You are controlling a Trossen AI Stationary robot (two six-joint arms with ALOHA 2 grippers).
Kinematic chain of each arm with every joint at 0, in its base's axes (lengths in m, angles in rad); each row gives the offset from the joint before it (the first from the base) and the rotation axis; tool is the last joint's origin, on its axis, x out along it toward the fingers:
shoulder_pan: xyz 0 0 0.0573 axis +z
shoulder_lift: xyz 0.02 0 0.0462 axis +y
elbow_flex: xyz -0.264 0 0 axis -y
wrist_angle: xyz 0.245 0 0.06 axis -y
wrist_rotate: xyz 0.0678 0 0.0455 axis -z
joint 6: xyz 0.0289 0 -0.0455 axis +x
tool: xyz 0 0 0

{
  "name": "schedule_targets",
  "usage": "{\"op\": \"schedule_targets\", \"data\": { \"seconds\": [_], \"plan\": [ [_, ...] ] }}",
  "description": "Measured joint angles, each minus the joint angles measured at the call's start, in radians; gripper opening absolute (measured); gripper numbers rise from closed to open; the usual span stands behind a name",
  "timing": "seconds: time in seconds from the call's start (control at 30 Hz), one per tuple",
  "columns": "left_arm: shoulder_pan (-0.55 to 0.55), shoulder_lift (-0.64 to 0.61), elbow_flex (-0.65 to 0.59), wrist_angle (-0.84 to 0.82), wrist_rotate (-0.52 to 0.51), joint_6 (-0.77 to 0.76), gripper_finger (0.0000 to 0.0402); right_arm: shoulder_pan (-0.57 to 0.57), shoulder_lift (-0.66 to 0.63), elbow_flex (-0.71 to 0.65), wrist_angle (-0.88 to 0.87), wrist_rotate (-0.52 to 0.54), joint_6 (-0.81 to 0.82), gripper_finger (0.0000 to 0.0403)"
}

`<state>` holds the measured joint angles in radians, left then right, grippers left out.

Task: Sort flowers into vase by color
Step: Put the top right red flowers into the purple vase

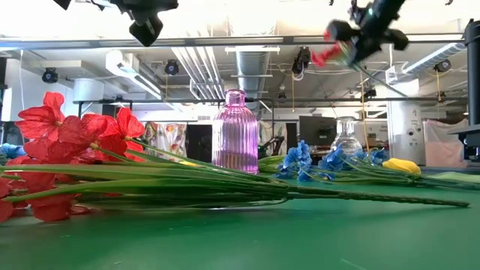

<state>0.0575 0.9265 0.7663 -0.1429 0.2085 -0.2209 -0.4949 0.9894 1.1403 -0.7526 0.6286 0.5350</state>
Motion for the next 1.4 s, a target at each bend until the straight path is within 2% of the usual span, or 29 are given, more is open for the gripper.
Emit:
{"op": "schedule_targets", "data": {
  "seconds": [0.1,0.27,0.47,0.7,0.83,1.13,1.4],
  "plan": [
    [-0.01,0.013,-0.005,-0.003,-0.001,-0.006,0.0,0.071,-0.017,-0.008,0.162,-0.038,-0.076,0.0018],
    [-0.046,0.012,-0.008,0.0,-0.022,-0.031,0.0,0.203,-0.042,-0.123,0.527,-0.11,-0.192,0.0018],
    [-0.131,-0.012,-0.008,-0.063,-0.153,-0.083,0.0,0.356,-0.031,-0.305,0.976,-0.116,-0.27,0.0018],
    [-0.252,-0.017,-0.008,-0.134,-0.311,-0.179,0.0,0.45,0.067,-0.501,1.597,-0.244,-0.335,0.0018],
    [-0.301,-0.019,-0.008,-0.162,-0.361,-0.219,0.0,0.472,0.174,-0.553,1.846,-0.326,-0.337,0.0018],
    [-0.337,-0.024,-0.008,-0.174,-0.384,-0.271,0.0,0.511,0.447,-0.539,2.263,-0.459,-0.337,0.0018],
    [-0.338,-0.026,-0.008,-0.176,-0.383,-0.271,0.0,0.537,0.582,-0.475,2.29,-0.476,-0.362,0.0018]
  ]
}}
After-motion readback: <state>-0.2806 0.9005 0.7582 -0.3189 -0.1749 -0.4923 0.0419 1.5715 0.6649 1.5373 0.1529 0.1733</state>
